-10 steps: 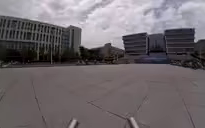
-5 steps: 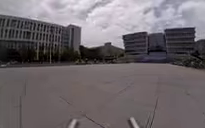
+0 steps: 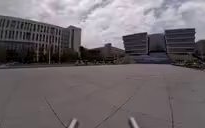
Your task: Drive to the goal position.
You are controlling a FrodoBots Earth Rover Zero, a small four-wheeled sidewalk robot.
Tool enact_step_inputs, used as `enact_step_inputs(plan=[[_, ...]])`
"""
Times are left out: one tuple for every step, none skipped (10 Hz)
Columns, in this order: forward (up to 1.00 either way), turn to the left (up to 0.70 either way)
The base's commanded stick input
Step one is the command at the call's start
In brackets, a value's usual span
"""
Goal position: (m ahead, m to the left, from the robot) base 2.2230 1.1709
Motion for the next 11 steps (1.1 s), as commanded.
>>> enact_step_inputs(plan=[[0.7, 0.05], [0.7, 0.05], [0.7, 0.05], [0.7, 0.05], [0.7, 0.05], [0.7, 0.05], [0.7, 0.05], [0.7, 0.05], [0.7, 0.05], [0.7, 0.05], [0.7, 0.05]])
